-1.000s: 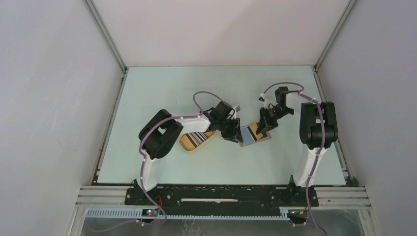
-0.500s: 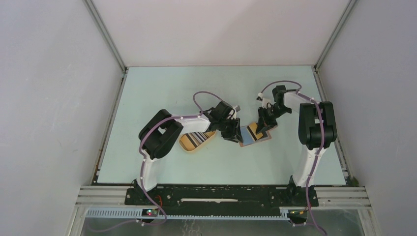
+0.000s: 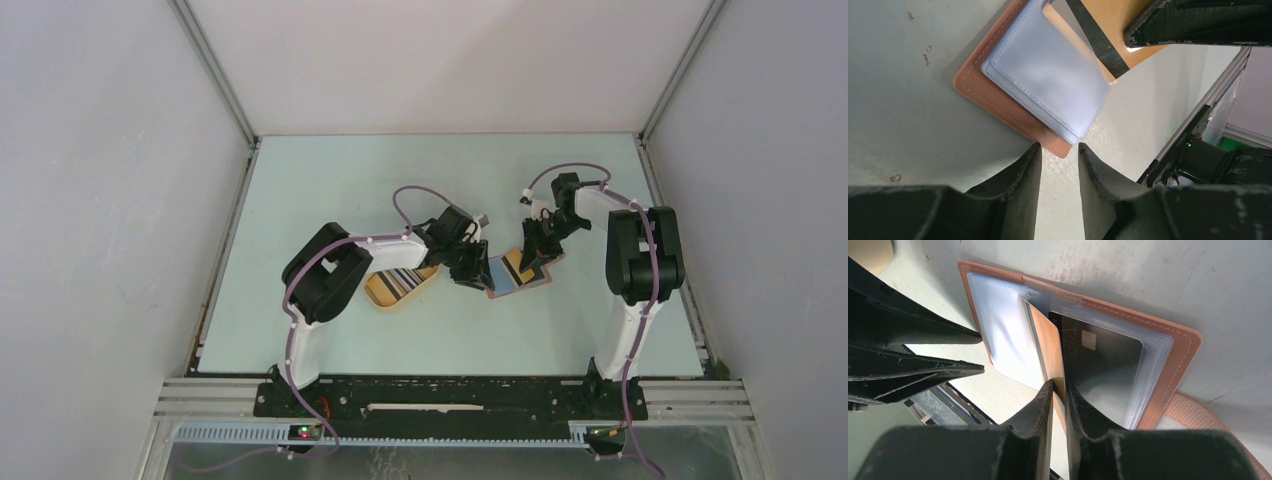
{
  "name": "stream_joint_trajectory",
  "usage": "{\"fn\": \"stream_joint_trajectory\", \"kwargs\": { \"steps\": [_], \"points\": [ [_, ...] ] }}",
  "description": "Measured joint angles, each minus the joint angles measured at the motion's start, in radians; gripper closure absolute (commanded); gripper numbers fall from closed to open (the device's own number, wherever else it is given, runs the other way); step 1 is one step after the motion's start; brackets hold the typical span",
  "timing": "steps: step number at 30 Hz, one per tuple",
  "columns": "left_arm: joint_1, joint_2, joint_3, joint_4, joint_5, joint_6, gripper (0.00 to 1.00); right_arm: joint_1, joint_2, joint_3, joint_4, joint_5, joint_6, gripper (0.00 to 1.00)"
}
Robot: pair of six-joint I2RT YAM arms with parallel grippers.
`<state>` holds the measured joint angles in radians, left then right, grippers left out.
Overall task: Put the credit cards into the card holder
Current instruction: Insert the credit card into the card holder.
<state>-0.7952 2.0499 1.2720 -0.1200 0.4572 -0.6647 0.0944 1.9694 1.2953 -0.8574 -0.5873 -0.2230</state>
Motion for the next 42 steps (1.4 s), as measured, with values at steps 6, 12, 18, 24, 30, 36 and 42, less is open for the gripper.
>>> {"fn": "stream_joint_trajectory", "kwargs": {
  "steps": [6,12,18,24,30,36,42],
  "points": [
    [0.0,0.0,0.0,0.0,0.0,0.0,0.62,0.005,-0.003,0.0,0.0,0.008,0.0,0.75],
    [0.0,0.0,0.0,0.0,0.0,0.0,0.61,0.011,-0.008,0.0,0.0,0.019,-0.003,0.73],
    [0.0,0.0,0.0,0.0,0.0,0.0,0.62,0.016,-0.016,0.0,0.001,0.042,-0.006,0.72],
    [0.0,0.0,0.0,0.0,0.0,0.0,0.62,0.027,-0.024,0.0,0.002,0.064,-0.008,0.72],
    [0.0,0.0,0.0,0.0,0.0,0.0,0.62,0.046,-0.034,-0.006,0.009,0.088,-0.016,0.71],
    [0.0,0.0,0.0,0.0,0.0,0.0,0.62,0.066,-0.051,-0.016,0.019,0.115,-0.023,0.7],
    [0.0,0.0,0.0,0.0,0.0,0.0,0.62,0.078,-0.062,-0.025,0.028,0.126,-0.035,0.69]
  ]
}}
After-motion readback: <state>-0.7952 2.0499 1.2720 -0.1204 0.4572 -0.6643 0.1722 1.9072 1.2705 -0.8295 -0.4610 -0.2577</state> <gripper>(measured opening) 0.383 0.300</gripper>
